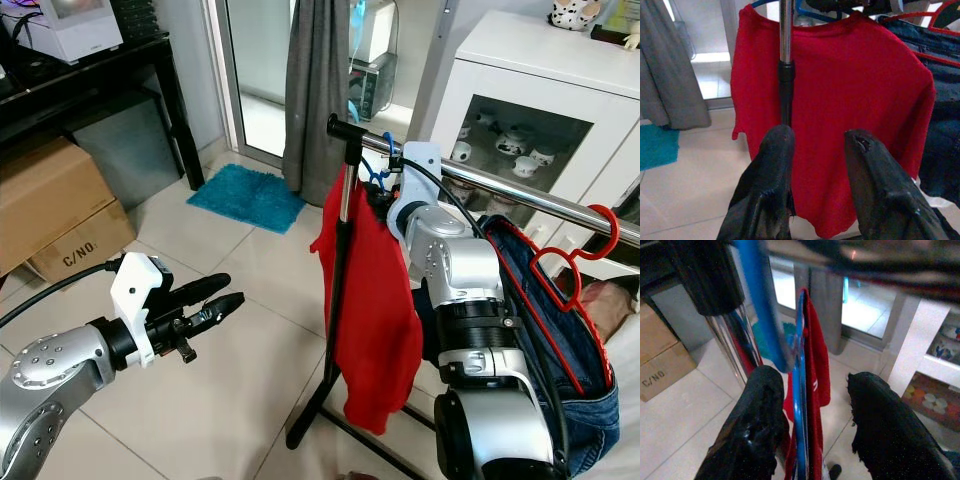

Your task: Hang hanger

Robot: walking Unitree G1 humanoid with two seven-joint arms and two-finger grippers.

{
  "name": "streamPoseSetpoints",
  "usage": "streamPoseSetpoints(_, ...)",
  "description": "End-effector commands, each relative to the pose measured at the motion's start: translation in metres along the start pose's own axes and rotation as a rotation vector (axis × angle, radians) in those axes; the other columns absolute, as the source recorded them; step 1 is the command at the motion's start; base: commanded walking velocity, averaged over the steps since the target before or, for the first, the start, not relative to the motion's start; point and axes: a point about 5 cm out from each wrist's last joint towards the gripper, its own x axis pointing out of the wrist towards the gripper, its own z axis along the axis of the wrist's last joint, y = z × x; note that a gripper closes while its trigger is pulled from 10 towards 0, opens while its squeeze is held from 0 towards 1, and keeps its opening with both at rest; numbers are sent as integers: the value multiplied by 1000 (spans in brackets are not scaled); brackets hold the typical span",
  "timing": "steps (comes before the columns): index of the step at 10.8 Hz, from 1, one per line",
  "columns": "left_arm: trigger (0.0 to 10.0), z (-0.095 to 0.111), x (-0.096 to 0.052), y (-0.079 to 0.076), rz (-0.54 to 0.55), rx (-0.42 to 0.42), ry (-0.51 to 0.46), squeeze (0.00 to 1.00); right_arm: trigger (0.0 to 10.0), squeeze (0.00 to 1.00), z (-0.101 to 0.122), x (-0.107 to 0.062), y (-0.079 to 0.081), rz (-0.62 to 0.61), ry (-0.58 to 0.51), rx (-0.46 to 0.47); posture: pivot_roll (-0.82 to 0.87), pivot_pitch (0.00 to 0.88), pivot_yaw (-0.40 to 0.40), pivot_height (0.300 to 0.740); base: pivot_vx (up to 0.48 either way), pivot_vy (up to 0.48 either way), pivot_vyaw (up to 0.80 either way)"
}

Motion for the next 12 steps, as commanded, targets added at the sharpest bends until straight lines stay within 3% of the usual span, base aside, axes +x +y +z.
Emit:
streamPoseSetpoints(1,10000,3,2,0,-15,19,4,0,0,0,6,0,-2,-5,-17,-24,18,0,-7,740,0,0,0)
streamPoseSetpoints(12,10000,2,3,4,-6,31,6,0,0,0,3,3,2,48,-12,-44,23,0,-10,740,0,0,0)
